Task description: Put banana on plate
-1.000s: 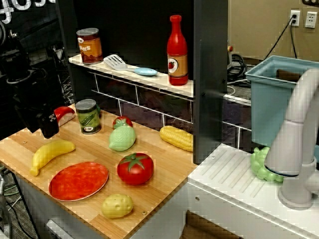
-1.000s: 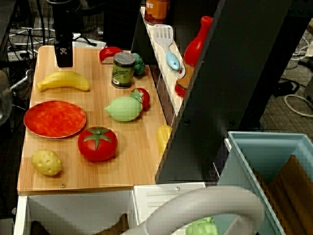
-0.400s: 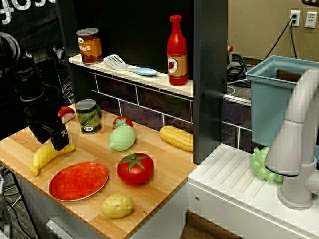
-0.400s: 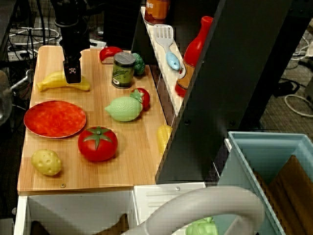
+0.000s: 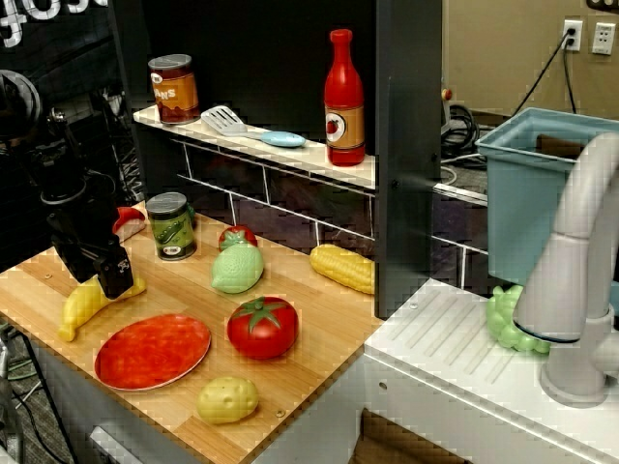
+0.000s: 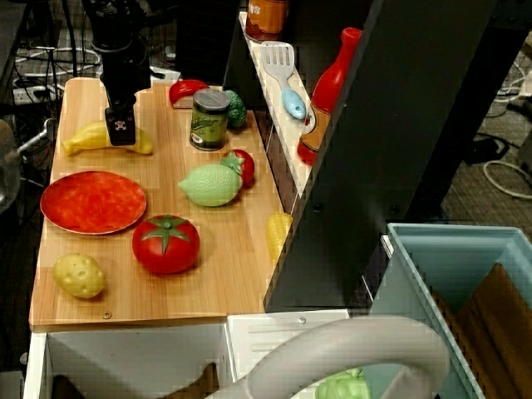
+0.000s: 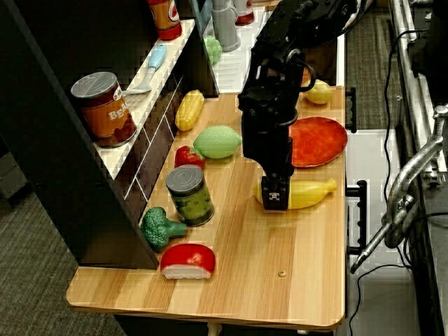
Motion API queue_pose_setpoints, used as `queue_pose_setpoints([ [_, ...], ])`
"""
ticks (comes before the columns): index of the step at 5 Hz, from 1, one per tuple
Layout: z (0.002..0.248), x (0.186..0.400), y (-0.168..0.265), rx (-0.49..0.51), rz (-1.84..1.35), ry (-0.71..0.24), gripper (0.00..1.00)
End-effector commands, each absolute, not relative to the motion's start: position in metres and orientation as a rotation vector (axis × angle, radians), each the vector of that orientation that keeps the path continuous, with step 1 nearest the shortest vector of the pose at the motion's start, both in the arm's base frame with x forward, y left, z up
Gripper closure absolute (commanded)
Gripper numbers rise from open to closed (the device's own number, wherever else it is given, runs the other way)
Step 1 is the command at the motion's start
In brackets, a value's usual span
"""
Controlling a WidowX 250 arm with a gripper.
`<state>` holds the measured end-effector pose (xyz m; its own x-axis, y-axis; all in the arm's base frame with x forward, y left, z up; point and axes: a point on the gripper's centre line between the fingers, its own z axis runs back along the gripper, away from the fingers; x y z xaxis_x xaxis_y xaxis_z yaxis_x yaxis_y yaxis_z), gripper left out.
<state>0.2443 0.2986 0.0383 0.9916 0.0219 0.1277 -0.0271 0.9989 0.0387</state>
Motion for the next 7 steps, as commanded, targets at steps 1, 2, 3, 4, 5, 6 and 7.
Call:
queue_pose_setpoints([
  [1,0.053,0.242,0.307,0.072,0.034,-0.160,0.00],
  [2,0.053,0.241,0.311,0.074,0.049,-0.170,0.00],
  [3,0.052,0.238,0.312,0.078,0.051,-0.168,0.00],
  [4,0.045,0.237,0.314,0.101,0.055,-0.165,0.00],
  [5,0.040,0.235,0.315,0.112,0.057,-0.162,0.00],
  [6,0.036,0.235,0.318,0.110,0.085,-0.162,0.00],
  [7,0.037,0.235,0.319,0.104,0.089,-0.174,1.00],
])
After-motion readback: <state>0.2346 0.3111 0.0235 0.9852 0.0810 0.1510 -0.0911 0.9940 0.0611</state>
